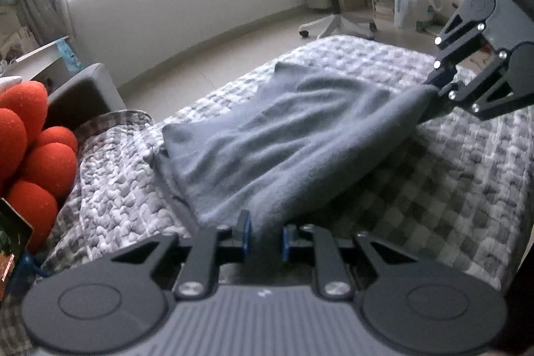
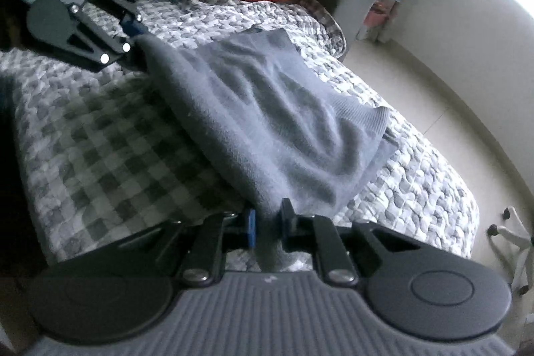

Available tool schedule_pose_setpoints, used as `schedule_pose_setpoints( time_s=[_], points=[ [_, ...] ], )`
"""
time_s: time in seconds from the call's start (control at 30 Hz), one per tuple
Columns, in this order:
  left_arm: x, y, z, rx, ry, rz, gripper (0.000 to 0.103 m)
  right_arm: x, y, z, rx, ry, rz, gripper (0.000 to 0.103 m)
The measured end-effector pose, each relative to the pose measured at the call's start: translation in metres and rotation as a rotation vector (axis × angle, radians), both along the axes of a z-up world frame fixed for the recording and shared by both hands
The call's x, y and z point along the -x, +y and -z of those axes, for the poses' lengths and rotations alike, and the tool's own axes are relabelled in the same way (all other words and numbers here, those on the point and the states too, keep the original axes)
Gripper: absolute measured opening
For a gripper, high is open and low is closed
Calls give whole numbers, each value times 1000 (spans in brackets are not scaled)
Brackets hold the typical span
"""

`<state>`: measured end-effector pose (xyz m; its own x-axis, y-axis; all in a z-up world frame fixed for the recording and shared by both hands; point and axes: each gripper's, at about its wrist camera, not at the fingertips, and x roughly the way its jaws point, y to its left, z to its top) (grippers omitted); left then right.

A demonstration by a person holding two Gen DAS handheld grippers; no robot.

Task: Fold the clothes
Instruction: 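Lift the shirt end with both grippers and fold it over onto itself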

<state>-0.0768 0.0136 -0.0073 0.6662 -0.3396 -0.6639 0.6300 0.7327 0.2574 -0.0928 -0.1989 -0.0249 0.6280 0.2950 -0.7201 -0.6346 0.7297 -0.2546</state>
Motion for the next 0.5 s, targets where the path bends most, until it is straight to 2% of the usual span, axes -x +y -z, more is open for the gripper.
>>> schedule_pose_setpoints(
  time_s=[0.23,0.5],
  points=[
    [-19,8,-16,148,14,-87,19,-7,-12,-16,-137,-96,68,15],
    [-74,22,-11,318,147,-177,26,-36,-20,-20,-263,-112,160,17]
  ],
)
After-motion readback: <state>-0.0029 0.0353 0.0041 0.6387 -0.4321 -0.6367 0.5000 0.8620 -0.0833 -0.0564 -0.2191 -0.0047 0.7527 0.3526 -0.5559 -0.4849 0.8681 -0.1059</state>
